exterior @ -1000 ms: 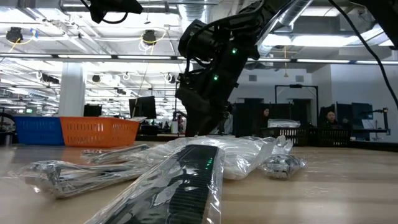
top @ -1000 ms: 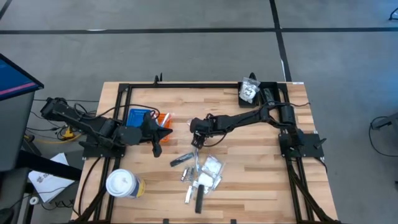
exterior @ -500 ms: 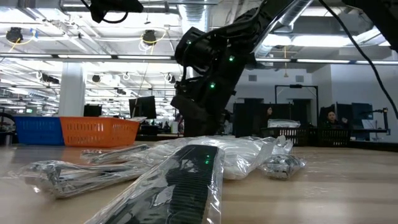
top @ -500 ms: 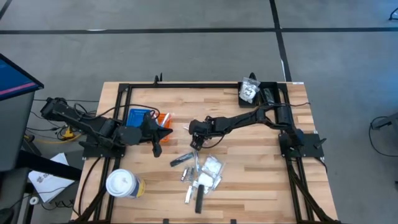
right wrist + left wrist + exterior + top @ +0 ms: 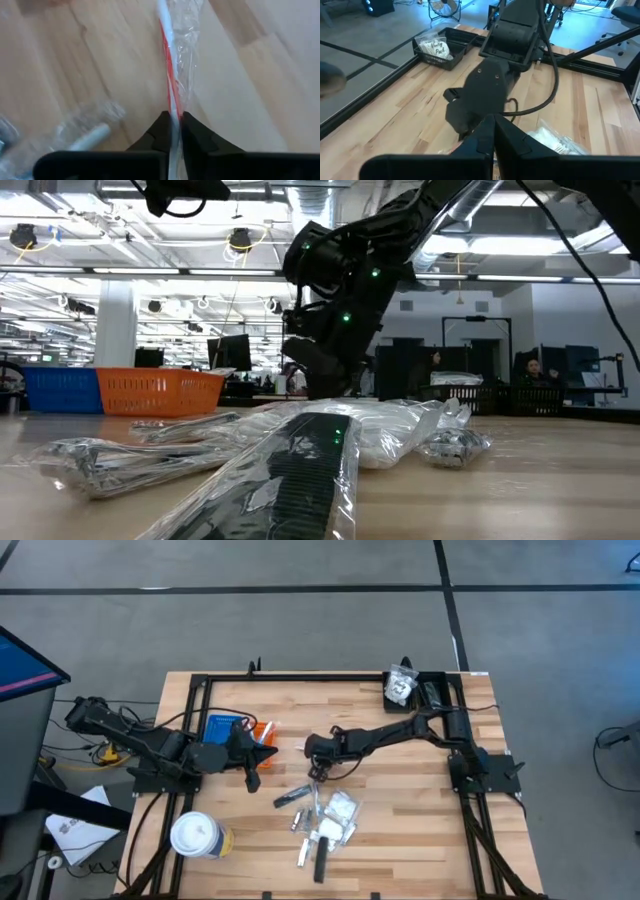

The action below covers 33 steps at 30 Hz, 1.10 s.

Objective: Pick & Place Travel size toiletries
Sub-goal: Put the orange toothbrush into the orange bin

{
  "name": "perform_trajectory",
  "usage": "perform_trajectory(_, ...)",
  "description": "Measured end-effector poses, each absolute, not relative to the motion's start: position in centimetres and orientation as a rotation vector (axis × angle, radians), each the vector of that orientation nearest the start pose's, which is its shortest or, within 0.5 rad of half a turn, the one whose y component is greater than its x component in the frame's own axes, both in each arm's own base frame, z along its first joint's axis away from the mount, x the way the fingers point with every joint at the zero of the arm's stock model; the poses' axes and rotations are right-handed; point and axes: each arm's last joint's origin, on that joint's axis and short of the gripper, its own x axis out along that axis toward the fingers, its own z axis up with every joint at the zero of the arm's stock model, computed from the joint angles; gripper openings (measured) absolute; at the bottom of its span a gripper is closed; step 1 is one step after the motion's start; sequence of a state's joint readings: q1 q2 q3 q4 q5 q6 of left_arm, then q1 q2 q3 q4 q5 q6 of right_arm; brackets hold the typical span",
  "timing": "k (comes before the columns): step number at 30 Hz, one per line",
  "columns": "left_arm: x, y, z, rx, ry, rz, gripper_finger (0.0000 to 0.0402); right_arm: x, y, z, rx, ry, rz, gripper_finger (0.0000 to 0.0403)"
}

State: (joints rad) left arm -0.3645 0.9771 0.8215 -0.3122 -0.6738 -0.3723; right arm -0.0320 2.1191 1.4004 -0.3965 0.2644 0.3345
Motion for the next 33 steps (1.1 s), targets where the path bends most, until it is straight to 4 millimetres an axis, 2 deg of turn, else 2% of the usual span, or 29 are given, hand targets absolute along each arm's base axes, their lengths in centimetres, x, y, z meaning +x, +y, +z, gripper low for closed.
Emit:
perform_trajectory(3, 19.7, -5.6, 30.3, -0.124, 0.339, 0.381, 0.0000, 41.9, -1.8, 14.8, 0.098, 1.009, -0.491, 0.0022)
perform_trajectory(8, 19.8, -5.7, 30.6, -0.096, 0.317, 0.366, 0.0000, 40.8, -1.0, 21.3, 0.012, 0.833, -0.516, 0.0012)
perform_trajectory(13, 19.8, -6.3, 30.9, -0.078, 0.295, 0.334, 0.0000, 39.1, 1.3, 28.1, -0.047, 0.590, -0.436, 0.0018)
perform_trajectory(16, 19.7, -6.7, 31.0, -0.053, 0.286, 0.307, 0.0000, 37.7, 2.8, 30.9, -0.068, 0.387, -0.346, 0.0008)
perform_trajectory(19, 19.8, -7.3, 31.1, -0.025, 0.233, 0.269, 0.0000, 35.8, 4.0, 32.3, -0.052, 0.204, -0.230, 0.0007)
perform_trajectory(25, 19.6, -7.9, 30.6, 0.042, -0.044, 0.180, 0.0000, 32.3, 5.2, 32.5, 0.016, -0.092, 0.000, 0.0014)
perform_trajectory(29, 19.5, -7.6, 29.8, 0.027, -0.201, 0.046, 0.0002, 31.2, 6.3, 32.8, -0.008, -0.266, 0.150, 0.0009)
perform_trajectory(33, 19.6, -7.2, 29.8, 0.031, -0.244, -0.047, 0.0018, 31.4, 7.1, 32.4, -0.020, -0.268, 0.195, 0.0012)
